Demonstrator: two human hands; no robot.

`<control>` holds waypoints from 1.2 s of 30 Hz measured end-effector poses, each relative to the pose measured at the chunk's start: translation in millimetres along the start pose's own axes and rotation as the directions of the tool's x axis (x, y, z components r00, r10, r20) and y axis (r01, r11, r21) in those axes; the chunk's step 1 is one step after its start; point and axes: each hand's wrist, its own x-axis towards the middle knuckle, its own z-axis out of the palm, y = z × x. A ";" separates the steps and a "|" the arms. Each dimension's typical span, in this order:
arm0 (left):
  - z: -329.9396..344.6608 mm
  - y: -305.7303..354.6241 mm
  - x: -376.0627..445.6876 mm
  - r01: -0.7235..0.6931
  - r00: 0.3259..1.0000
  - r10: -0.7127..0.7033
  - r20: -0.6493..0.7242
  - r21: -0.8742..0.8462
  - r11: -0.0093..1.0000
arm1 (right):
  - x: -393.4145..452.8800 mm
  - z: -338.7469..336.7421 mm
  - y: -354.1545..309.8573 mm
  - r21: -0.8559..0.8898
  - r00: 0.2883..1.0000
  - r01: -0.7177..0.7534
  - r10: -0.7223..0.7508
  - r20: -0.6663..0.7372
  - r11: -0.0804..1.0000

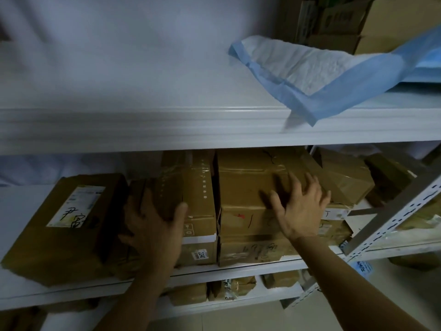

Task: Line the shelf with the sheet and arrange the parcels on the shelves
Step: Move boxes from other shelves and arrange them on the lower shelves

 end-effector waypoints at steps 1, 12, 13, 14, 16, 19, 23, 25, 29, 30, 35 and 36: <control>-2.1 3.5 8.0 0.164 0.984 -0.150 0.097 -0.153 0.975 | 3.2 0.1 1.1 -0.033 0.995 -0.055 0.057 0.078 0.998; -12.6 14.0 5.2 0.371 0.906 -0.215 0.364 -0.442 0.816 | 11.3 -16.8 18.4 -0.123 0.946 -0.042 0.079 0.316 0.992; -12.7 13.7 4.7 0.369 0.907 -0.214 0.362 -0.438 0.820 | 9.4 -17.9 17.4 -0.117 0.939 -0.033 0.071 0.336 0.993; -13.7 13.7 4.5 0.362 0.909 -0.212 0.359 -0.430 0.827 | 8.1 -18.0 15.6 -0.115 0.932 -0.030 0.070 0.355 0.993; -16.6 12.9 4.7 0.347 0.913 -0.206 0.352 -0.405 0.846 | 6.2 -21.9 8.2 -0.141 0.922 -0.026 0.078 0.379 0.990; -27.2 12.5 5.4 0.316 0.918 -0.191 0.349 -0.350 0.882 | 2.3 -34.9 -11.8 -0.195 0.950 0.032 0.031 0.310 0.980; -59.9 17.7 10.1 0.243 0.941 -0.145 0.306 -0.312 0.918 | -13.1 -47.2 -60.4 0.020 0.965 0.177 -0.177 0.192 0.984; -84.0 21.3 11.7 0.194 0.957 -0.125 0.262 -0.259 0.946 | -22.4 -56.7 -97.0 0.167 0.936 0.238 -0.272 0.223 0.957; -140.5 19.5 18.0 0.179 0.981 -0.140 0.136 -0.337 0.924 | -43.0 -69.9 -174.0 0.336 0.855 0.417 -0.489 0.170 0.845; -154.8 16.0 20.3 0.174 0.984 -0.144 0.108 -0.375 0.911 | -50.8 -74.3 -194.8 0.367 0.813 0.498 -0.571 0.118 0.786; -236.3 -2.4 39.6 0.124 0.978 -0.189 -0.085 -0.491 0.862 | -94.5 -115.8 -305.6 0.496 0.584 0.755 -0.784 -0.210 0.430; -255.5 -5.6 45.1 0.109 0.971 -0.203 -0.128 -0.518 0.848 | -99.1 -127.2 -329.6 0.525 0.580 0.759 -0.766 -0.278 0.384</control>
